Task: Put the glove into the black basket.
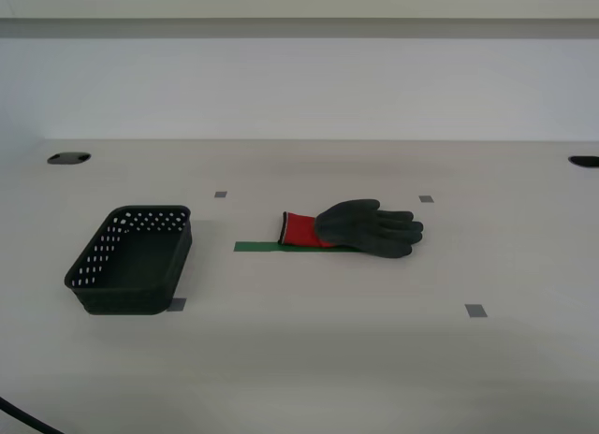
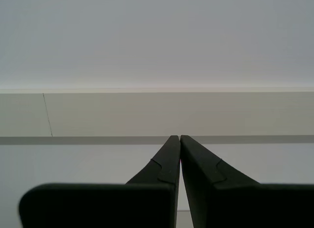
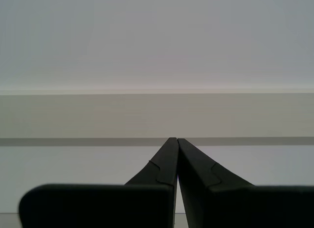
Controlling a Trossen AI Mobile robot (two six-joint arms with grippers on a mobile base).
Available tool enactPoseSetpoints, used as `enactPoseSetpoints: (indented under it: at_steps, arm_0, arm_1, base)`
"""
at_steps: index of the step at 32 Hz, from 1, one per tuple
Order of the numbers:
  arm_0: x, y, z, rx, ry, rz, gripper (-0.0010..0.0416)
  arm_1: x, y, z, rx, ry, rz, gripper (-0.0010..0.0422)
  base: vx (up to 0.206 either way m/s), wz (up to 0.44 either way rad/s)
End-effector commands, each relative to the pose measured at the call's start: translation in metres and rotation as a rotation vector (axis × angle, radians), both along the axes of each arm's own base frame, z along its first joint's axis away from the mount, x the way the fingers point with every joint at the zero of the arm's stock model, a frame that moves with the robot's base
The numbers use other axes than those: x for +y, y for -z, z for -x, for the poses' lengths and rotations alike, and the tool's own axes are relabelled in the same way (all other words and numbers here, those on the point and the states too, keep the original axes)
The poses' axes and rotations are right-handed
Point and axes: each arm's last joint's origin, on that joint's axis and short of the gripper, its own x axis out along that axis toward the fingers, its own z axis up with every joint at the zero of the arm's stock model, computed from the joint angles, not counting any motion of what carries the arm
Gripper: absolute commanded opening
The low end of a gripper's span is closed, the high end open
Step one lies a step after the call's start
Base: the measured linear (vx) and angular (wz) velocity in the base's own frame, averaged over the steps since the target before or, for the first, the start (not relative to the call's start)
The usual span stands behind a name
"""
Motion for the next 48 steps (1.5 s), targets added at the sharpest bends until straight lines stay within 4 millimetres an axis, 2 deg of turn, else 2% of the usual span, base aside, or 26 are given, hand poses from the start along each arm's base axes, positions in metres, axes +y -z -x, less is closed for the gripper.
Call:
enactPoseSetpoints:
  at_steps: [1, 25, 30, 48]
  arm_0:
    - [0.0001, -0.0007, -0.0001, -0.003, -0.001, 0.000, 0.0001]
    - [0.0002, -0.0007, -0.0001, -0.003, -0.001, 0.000, 0.0001]
    - [0.0002, -0.0007, -0.0001, -0.003, -0.001, 0.000, 0.0001]
    - [0.0002, -0.0007, -0.0001, -0.003, -0.001, 0.000, 0.0001]
  arm_1:
    - [-0.0001, -0.0005, 0.0001, -0.004, 0.002, 0.001, 0.0000]
    - [-0.0001, -0.0005, 0.0001, -0.004, 0.002, 0.001, 0.0000]
    - [0.0000, -0.0023, -0.0002, -0.010, -0.005, -0.074, 0.0000]
    - [-0.0001, -0.0018, -0.0001, -0.009, -0.003, -0.069, 0.0000]
  base:
    - [0.000, 0.000]
    - [0.000, 0.000]
    - [0.000, 0.000]
    - [0.000, 0.000]
